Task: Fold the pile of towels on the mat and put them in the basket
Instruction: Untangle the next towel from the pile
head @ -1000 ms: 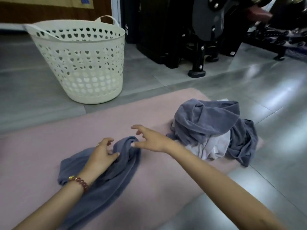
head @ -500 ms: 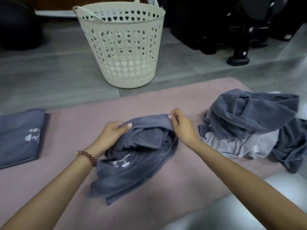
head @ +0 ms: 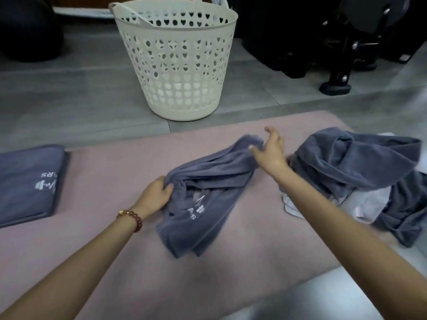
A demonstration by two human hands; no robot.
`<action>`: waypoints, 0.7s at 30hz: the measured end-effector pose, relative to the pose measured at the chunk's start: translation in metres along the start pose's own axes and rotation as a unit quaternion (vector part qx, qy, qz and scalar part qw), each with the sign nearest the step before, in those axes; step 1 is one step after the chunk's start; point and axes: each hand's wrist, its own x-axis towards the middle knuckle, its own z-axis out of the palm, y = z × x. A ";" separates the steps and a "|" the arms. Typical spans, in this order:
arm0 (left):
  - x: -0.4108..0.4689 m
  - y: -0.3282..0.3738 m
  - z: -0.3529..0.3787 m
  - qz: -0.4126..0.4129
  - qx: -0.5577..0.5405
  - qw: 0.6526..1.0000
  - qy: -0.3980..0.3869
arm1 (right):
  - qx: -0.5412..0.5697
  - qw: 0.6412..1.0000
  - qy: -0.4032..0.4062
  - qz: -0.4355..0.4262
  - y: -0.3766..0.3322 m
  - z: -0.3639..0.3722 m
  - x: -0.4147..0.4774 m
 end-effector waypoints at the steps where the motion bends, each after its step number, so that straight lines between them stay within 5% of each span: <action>1: -0.004 0.005 -0.002 -0.047 -0.105 0.993 -0.004 | -0.011 0.999 -0.048 -0.012 0.008 0.007 -0.009; 4: -0.018 0.033 -0.009 -0.123 -0.430 0.891 -0.072 | 0.073 0.971 -0.216 -0.071 0.020 0.019 -0.041; 6: -0.023 0.049 -0.012 -0.097 -0.512 0.846 -0.108 | 0.120 0.929 -0.348 -0.038 0.015 0.022 -0.064; 8: -0.028 0.064 -0.013 -0.068 -0.521 0.841 -0.126 | 0.162 0.888 -0.431 0.000 0.005 0.025 -0.083; 12: -0.039 0.086 -0.011 -0.035 -0.527 0.842 -0.108 | 0.233 0.870 -0.435 0.010 -0.001 0.026 -0.095; 18: -0.040 0.084 -0.015 -0.036 -0.566 0.814 -0.123 | 0.229 0.903 -0.358 -0.062 0.000 0.002 -0.087; 21: -0.037 0.071 -0.010 -0.069 -0.518 0.845 -0.113 | 0.159 0.923 -0.319 -0.143 0.000 -0.006 -0.085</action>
